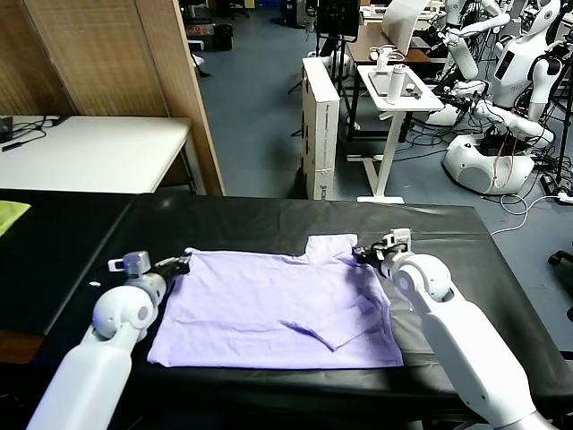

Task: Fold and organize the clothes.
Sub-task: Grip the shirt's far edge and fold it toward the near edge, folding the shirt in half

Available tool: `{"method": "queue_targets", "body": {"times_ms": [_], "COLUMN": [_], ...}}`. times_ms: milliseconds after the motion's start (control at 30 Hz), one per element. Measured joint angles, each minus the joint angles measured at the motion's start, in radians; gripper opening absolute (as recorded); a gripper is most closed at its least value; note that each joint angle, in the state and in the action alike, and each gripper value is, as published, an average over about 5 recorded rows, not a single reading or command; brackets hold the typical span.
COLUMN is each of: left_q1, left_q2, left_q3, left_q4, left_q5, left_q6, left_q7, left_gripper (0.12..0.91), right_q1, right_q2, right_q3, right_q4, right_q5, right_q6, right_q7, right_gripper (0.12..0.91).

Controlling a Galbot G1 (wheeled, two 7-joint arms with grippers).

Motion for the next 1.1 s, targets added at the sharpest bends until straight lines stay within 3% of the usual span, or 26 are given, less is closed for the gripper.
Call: {"method": "queue_targets", "body": {"times_ms": [600, 1100], "left_q1": [0.197, 0.328], "left_q2": [0.017, 0.005], "left_q3": [-0.116, -0.173], "left_q4": [-0.253, -0.324], "left_q5": [-0.019, 0.001], "left_q6": [-0.008, -0.016], "left_q7": [0.001, 0.007], "left_gripper": [0.148, 0.148], "right_q1": [-0.164, -0.344], "right_q2": [-0.152, -0.276], "right_q3": [0.096, 0.139], "right_q4": [0.263, 0.397], "right_q5": [0.078, 0.094], "right_q6": [-0.038, -0.040], "right_q7": [0.020, 0.027], "right_gripper": [0.139, 0.139]}}
